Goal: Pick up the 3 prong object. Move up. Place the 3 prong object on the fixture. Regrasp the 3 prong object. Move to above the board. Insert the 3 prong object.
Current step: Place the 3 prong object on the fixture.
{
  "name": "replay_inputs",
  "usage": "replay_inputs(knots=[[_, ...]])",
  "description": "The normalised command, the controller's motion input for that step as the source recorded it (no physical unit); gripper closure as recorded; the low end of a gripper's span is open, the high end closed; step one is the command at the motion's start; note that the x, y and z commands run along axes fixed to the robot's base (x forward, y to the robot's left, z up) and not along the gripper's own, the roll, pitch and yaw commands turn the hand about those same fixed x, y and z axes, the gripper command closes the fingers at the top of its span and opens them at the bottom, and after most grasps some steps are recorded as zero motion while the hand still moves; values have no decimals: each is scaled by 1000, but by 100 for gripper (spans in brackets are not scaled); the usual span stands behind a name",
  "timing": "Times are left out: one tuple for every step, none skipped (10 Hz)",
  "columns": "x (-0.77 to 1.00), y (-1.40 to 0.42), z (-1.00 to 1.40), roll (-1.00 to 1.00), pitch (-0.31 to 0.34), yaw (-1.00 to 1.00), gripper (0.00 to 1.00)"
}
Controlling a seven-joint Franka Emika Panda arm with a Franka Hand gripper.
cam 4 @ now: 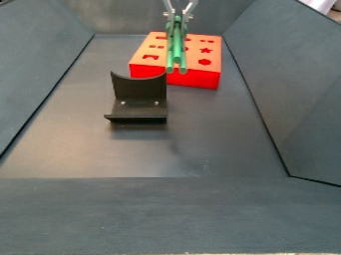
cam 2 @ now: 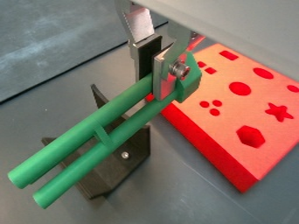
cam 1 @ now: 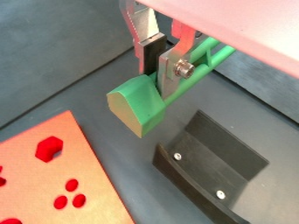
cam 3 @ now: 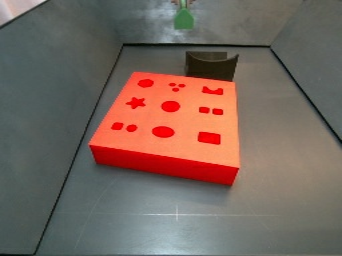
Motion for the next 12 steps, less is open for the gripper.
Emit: replay_inputs(knots=[[282, -18, -17, 97, 107, 46, 100], [228, -18, -18, 102, 115, 47, 100], [1000, -258, 240, -1000, 95, 10, 100], [947, -248, 242, -1000, 100, 7, 100], [839, -113, 165, -1000, 107, -9, 100], [736, -44, 71, -1000, 109, -18, 100], [607, -10, 24, -1000, 116, -26, 100], [500, 7, 27, -1000, 124, -33, 100], [428, 18, 19, -1000, 128, -39, 100], [248, 30, -2, -1000, 135, -56, 100], [141, 34, -7, -1000, 139, -70, 100], [51, 38, -4, -1000, 138, -84, 100]])
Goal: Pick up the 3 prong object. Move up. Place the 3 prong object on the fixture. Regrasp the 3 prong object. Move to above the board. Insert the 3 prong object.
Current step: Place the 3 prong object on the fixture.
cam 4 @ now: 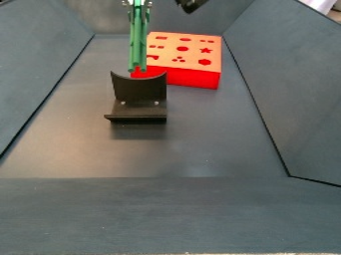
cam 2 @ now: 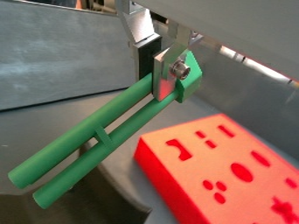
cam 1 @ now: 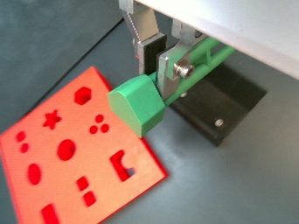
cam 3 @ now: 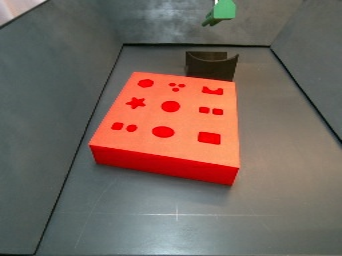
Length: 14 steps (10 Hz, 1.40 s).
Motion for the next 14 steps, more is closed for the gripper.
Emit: replay_inputs(knots=[[30, 37, 3, -1000, 130, -95, 100], [44, 32, -12, -1000, 124, -130, 100], [56, 35, -18, -1000, 129, -147, 100], [77, 41, -22, -1000, 139, -183, 100], [77, 44, -17, -916, 124, -203, 100], [69, 41, -18, -675, 72, -203, 100], [64, 42, -18, -548, 46, -199, 100], [60, 35, -13, -314, 3, -180, 100], [87, 121, -1000, -192, 125, -147, 100], [92, 120, -1000, -161, 102, -141, 100], [108, 118, -1000, -150, 82, -145, 100], [117, 108, -1000, -126, 48, -151, 100], [119, 108, -1000, -95, 8, -147, 100], [107, 81, -830, -76, -17, -135, 100]])
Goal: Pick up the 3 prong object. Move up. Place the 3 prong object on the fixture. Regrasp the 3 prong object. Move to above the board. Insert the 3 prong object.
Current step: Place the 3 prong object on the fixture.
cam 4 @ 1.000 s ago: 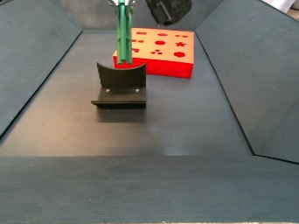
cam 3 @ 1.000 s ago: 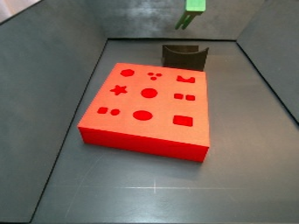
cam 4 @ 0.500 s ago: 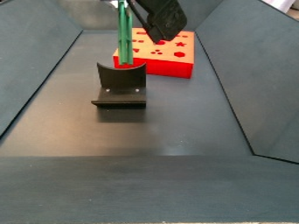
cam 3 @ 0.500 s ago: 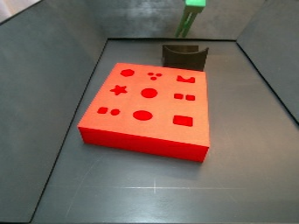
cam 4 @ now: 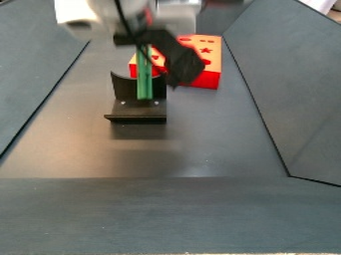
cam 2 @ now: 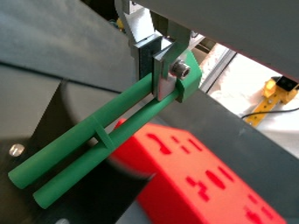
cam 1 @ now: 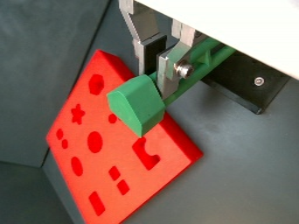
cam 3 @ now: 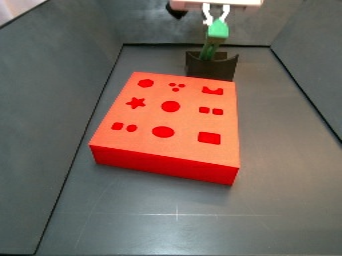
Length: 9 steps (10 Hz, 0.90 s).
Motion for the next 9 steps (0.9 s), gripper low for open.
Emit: replay_inputs(knots=[[97, 63, -707, -65, -32, -125, 100], [75, 40, -466, -50, -54, -101, 100], [53, 2, -271, -40, -67, -73, 100], [37, -30, -202, -38, -67, -54, 100], [35, -30, -198, -38, -68, -46, 100], [35, -26, -197, -38, -69, -28, 100], [35, -26, -197, -38, -69, -20, 100], [35, -26, -197, -38, -69, -14, 100], [34, -27, -196, -40, -68, -9, 100]])
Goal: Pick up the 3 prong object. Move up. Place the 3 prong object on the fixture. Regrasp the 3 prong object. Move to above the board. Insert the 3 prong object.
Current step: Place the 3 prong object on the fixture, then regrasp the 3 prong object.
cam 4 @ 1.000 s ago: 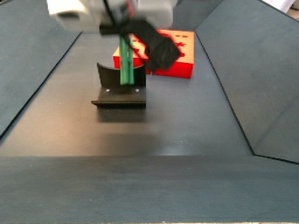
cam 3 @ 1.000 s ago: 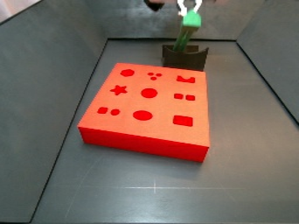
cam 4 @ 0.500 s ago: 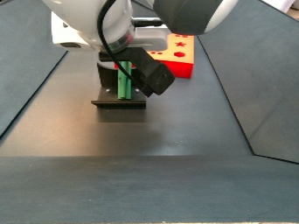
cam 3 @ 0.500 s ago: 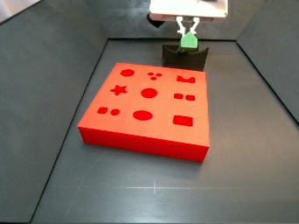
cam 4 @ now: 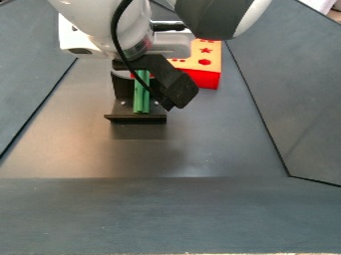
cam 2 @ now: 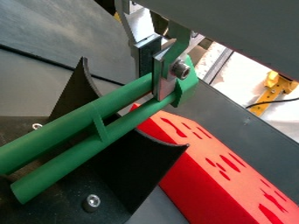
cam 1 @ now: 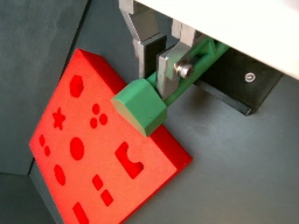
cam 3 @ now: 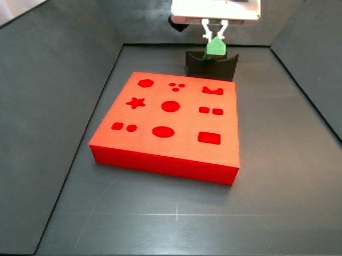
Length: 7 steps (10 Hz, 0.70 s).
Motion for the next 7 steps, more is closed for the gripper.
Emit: replay_inputs(knots=[[0, 0, 0, 0, 0, 0, 0], [0, 0, 1000, 9, -26, 81, 0], [-1, -1, 1000, 9, -25, 82, 0], [-24, 0, 1000, 11, -8, 83, 0], [-40, 5, 1000, 9, 11, 74, 0], [-47, 6, 1000, 7, 26, 66, 0], [-47, 10, 887, 3, 41, 54, 0]])
